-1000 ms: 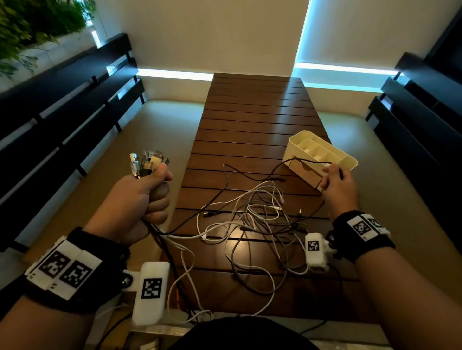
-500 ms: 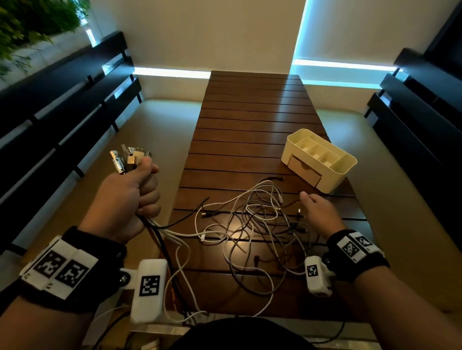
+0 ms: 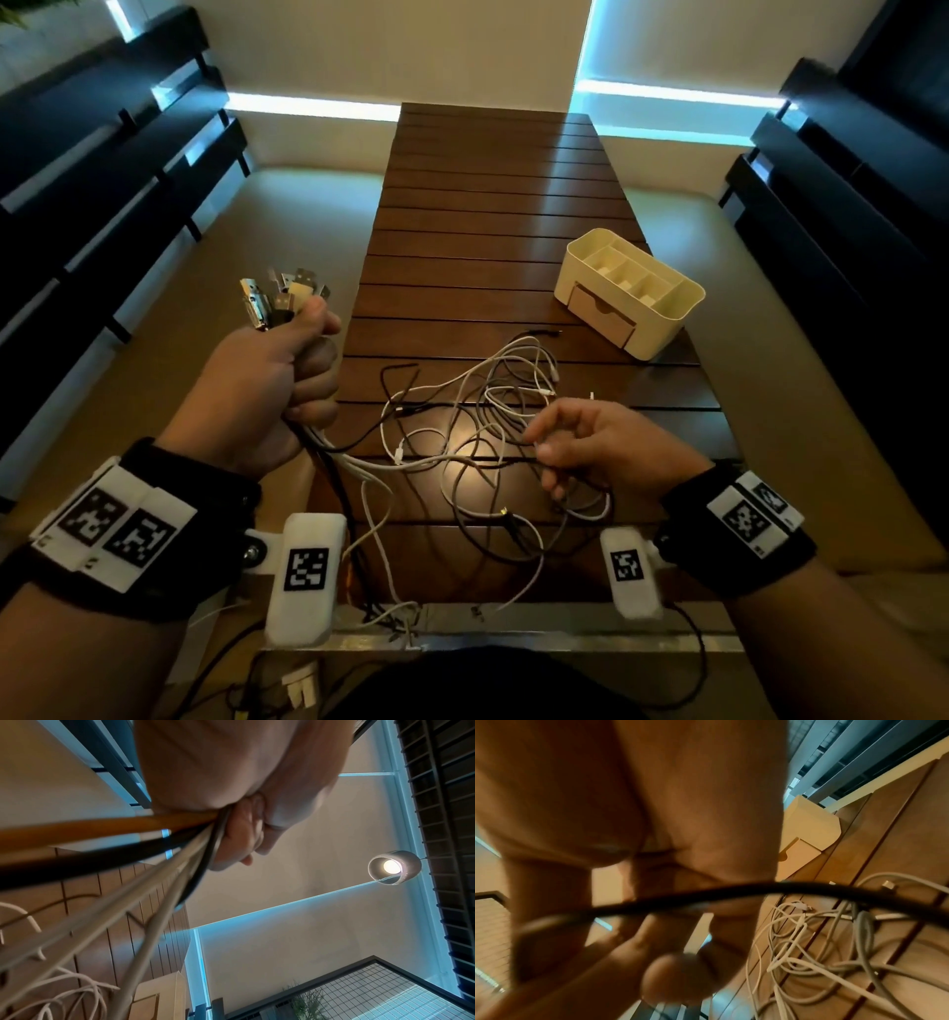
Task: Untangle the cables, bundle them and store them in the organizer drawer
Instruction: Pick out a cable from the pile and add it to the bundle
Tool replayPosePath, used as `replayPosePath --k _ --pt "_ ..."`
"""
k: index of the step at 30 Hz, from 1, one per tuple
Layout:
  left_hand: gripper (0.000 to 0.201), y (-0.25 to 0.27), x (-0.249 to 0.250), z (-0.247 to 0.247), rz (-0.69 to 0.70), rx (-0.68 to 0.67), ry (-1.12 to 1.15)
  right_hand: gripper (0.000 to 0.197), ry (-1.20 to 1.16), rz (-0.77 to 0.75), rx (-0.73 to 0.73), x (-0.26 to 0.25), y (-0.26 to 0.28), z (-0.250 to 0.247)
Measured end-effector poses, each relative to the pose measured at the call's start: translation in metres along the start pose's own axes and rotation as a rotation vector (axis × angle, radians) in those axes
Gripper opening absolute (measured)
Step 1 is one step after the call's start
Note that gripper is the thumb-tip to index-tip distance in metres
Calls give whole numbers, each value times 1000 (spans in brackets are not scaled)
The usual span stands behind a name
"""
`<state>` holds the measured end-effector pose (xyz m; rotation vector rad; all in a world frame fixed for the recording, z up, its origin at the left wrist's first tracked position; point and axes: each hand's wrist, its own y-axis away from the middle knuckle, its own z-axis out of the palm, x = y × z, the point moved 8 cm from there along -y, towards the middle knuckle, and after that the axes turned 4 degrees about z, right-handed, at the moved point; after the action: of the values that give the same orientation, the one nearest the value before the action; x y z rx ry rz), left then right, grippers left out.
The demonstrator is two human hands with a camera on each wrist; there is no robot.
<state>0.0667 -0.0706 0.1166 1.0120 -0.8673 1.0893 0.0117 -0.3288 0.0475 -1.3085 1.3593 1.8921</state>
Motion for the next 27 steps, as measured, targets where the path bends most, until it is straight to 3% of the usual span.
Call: replayPosePath --k 3,5,7,9,12,15,17,19,22,27 --pt "30 5 0 5 -5 -25 1 18 176 160 -270 17 20 39" --pt "30 10 1 7 -6 -35 6 21 350 252 -328 26 29 53" --pt "30 14 3 8 -5 -48 15 24 672 254 -227 28 25 47" --pt "29 19 6 11 1 -69 25 27 840 215 -62 24 14 32" --pt "29 27 11 13 9 -96 47 59 805 198 74 38 -9 22" --pt "29 34 17 15 20 -116 60 84 833 203 46 57 -30 36" --pt "30 37 21 15 33 -125 70 79 939 204 41 68 -42 44" --pt "30 39 24 13 48 -121 72 62 1001 192 107 72 -54 43" --pt "30 42 27 7 60 -109 81 31 984 127 196 67 -65 38" --pt "29 43 29 0 58 -84 85 11 888 8 313 36 -63 33"
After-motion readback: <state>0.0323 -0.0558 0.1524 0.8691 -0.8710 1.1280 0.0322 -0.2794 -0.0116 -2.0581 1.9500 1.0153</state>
